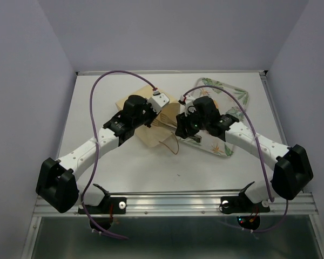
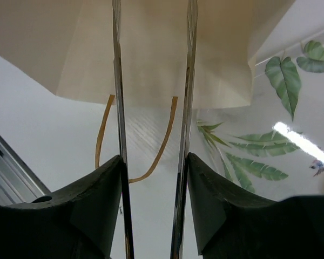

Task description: Take the fake bread out of the paper bag

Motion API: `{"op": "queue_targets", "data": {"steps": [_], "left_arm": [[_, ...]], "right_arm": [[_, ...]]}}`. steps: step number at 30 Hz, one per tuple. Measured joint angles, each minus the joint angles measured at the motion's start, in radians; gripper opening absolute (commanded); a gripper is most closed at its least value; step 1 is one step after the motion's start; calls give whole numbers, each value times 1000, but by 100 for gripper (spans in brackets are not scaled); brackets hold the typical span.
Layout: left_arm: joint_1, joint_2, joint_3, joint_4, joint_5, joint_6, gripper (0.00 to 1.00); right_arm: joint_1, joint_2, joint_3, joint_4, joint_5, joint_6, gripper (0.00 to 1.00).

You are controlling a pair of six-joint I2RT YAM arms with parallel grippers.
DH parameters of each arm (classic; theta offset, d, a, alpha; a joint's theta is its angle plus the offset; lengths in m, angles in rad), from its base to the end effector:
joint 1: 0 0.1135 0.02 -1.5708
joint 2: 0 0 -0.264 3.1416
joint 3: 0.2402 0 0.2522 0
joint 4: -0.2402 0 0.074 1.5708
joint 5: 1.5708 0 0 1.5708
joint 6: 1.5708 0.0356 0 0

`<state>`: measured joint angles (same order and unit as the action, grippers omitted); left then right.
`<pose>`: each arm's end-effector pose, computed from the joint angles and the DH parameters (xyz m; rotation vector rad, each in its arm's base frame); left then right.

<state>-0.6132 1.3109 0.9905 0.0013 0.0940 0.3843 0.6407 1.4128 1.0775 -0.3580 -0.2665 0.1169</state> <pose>0.2495 -0.1797 0.3141 0.9629 1.6331 -0.2449 0.2452 0.1945 0.2810 -0.7441 2.2105 0.6939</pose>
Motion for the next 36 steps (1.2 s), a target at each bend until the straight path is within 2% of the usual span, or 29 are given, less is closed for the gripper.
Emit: {"op": "queue_targets", "data": {"steps": [12, 36], "left_arm": [[0, 4, 26, -23, 8, 0, 0], [0, 4, 26, -30, 25, 0, 0]], "right_arm": [[40, 150, 63, 107, 105, -70, 62], [66, 311, 96, 319, 167, -76, 64]]}}
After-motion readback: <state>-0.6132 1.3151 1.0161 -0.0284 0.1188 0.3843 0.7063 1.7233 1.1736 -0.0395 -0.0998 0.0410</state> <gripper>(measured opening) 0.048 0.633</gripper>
